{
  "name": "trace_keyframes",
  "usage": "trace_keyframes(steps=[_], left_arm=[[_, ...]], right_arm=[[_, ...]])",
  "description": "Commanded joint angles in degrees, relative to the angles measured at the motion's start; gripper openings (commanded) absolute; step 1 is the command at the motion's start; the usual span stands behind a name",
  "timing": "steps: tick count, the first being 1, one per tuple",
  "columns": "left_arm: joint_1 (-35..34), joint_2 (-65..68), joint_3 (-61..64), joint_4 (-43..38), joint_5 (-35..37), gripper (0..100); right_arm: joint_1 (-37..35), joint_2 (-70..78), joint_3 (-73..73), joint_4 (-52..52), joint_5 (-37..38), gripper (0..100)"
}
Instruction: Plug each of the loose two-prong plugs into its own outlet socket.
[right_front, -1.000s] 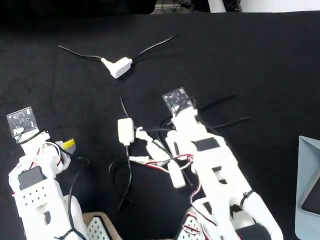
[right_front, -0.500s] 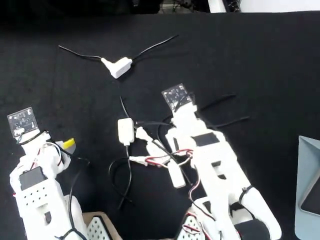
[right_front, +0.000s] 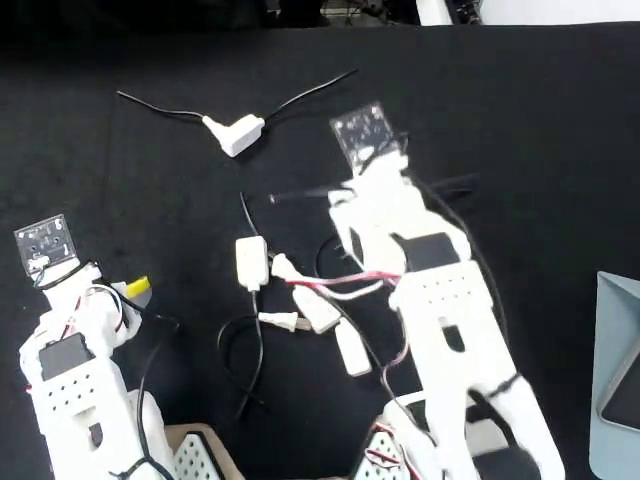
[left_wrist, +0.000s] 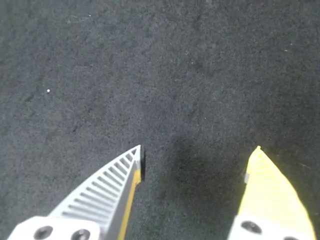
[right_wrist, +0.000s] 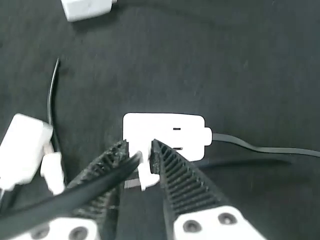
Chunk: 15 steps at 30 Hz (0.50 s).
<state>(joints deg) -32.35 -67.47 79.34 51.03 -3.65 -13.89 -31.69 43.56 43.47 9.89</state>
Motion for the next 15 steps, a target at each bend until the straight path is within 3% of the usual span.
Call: trace_keyframes(steps=[1,7,15], left_arm=[[0.4,-0.7,-0.6,-1.2,-0.1,33],[0.4,-0.7,-0.5,-1.2,-0.1,33],[0.4,-0.7,-0.5,-1.2,-0.1,33]], right_arm=[[0.5,7.5,-6.2,-8.4,-0.4,1.2],[-2.6,21.8,-13.5,-19.3,-0.4,1.2],[-8.2,38.1,-27.1,-20.3,-0.8,1.3]])
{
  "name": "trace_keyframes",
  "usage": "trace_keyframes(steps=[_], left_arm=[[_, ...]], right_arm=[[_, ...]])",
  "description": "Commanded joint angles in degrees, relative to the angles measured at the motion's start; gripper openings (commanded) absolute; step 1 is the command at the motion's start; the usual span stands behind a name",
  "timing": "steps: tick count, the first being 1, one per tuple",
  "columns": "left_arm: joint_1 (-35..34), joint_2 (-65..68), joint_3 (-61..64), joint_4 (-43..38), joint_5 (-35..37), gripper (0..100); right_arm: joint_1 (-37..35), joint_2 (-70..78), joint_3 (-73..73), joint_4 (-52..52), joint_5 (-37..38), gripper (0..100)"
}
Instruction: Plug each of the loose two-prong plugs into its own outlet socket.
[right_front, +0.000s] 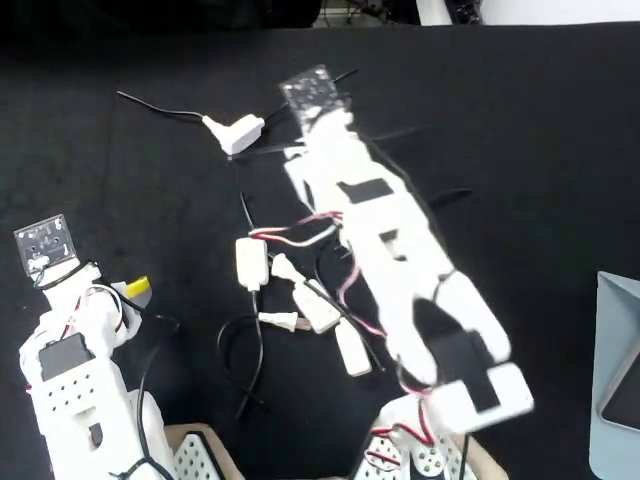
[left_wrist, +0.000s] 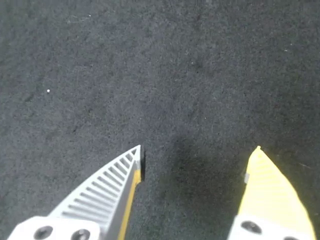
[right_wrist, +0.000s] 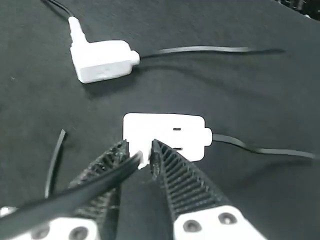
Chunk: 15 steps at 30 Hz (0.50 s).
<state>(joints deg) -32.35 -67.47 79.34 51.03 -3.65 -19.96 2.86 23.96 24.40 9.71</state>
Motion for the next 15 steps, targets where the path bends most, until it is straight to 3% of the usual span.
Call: trace_keyframes(steps=[1,7,15], left_arm=[[0.4,-0.7,-0.5,-1.2,-0.1,33],[0.5,-0.7,-0.5,-1.2,-0.1,33],[0.5,-0.7,-0.5,-1.2,-0.1,33]], right_arm=[[-2.5,5.6,-9.3,-1.2,-0.6,1.6],[-3.2,13.1,-17.9,2.0,-3.9,17.0],[-3.2,3.2,-21.8,23.6,-10.1,17.4]])
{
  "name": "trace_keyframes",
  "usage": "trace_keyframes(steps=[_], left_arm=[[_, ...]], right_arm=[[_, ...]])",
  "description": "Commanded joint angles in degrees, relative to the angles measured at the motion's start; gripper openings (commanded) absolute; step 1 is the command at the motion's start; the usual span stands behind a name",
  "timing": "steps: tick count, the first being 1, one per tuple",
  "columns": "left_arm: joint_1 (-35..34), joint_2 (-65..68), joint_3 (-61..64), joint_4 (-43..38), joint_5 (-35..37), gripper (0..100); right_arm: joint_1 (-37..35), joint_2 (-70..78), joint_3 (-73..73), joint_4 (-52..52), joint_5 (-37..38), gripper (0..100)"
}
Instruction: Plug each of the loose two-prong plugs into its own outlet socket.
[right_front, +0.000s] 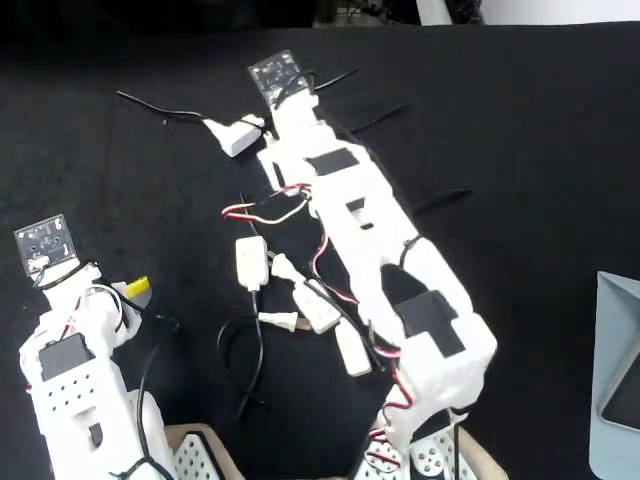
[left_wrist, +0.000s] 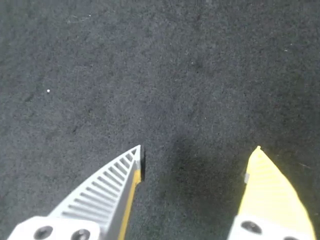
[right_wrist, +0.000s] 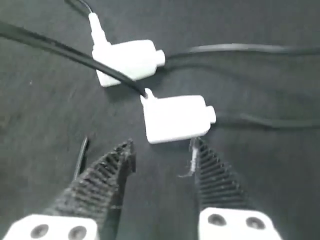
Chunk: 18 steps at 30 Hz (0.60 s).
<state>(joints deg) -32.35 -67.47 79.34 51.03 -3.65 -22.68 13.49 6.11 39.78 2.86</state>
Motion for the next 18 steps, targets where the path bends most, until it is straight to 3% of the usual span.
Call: trace_keyframes(steps=[1,10,14,18], left_arm=[[0.5,-0.7,-0.5,-1.2,-0.1,33],[0.5,-0.7,-0.5,-1.2,-0.1,33],[0.5,-0.7,-0.5,-1.2,-0.1,33],[0.4,-0.7,-0.5,-1.2,-0.1,33]], right_arm=[[0.4,-9.6,-3.9,12.2,-4.7,17.4],[8.3,-18.9,-2.6,39.8,-18.5,17.4],[10.5,-18.8,4.5,39.7,-20.3,17.4],[11.3,-18.8,14.3,33.0,-20.3,17.4]])
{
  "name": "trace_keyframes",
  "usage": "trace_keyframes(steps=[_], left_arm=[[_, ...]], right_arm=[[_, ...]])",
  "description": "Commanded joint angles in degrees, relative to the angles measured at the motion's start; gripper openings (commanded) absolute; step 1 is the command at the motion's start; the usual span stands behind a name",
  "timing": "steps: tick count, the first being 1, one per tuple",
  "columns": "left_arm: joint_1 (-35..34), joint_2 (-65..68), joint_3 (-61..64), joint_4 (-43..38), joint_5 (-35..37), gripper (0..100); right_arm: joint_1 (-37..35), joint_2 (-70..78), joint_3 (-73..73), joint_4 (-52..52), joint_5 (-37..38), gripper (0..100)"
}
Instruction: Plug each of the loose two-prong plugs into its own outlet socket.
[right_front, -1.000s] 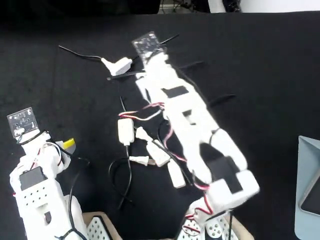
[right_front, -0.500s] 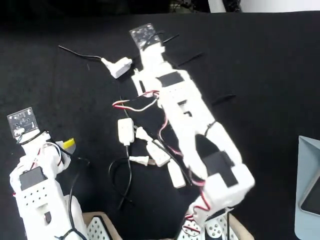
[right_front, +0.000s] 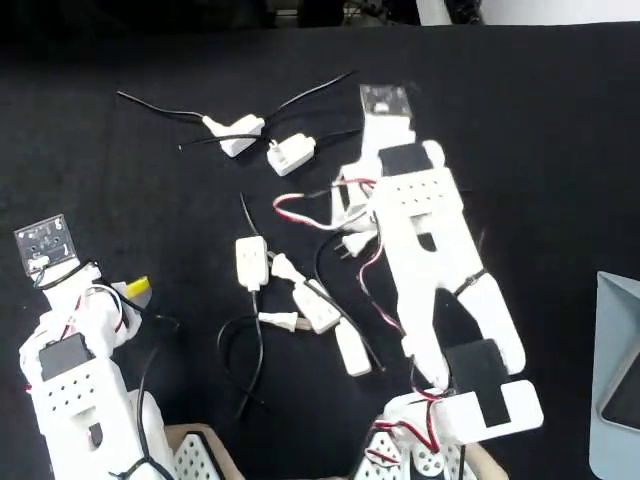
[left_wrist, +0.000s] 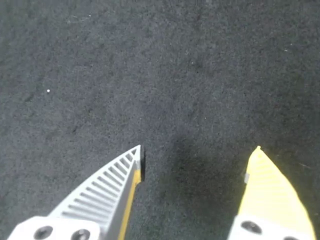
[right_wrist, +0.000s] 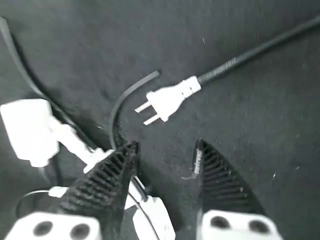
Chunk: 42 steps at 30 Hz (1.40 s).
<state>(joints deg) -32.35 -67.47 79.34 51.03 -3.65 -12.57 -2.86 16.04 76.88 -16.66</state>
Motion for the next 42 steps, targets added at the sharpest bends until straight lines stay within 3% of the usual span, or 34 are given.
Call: trace_keyframes(steps=[1,6,17,27,33,39,42], left_arm=[[0.4,-0.7,-0.5,-1.2,-0.1,33],[0.4,-0.7,0.0,-1.2,-0.1,33],[0.4,-0.7,0.0,-1.2,-0.1,33],[0.4,-0.7,0.0,-1.3,-0.1,33],[0.4,-0.7,0.0,-1.3,-0.1,33],[0.4,-0.7,0.0,-1.3,-0.1,33],[0.4,-0.7,0.0,-1.3,-0.1,33]], right_arm=[[1.2,-2.6,6.5,-6.2,-1.0,17.4],[1.1,-2.2,12.7,-12.9,-7.3,17.7],[1.1,5.9,14.6,-25.1,-12.0,17.4],[0.9,12.1,11.3,-25.7,-14.1,17.0],[1.1,12.6,8.1,-25.7,-14.0,5.4],[1.8,12.2,7.9,-25.3,-13.4,1.5],[4.4,11.0,7.5,-22.9,-9.5,1.4]])
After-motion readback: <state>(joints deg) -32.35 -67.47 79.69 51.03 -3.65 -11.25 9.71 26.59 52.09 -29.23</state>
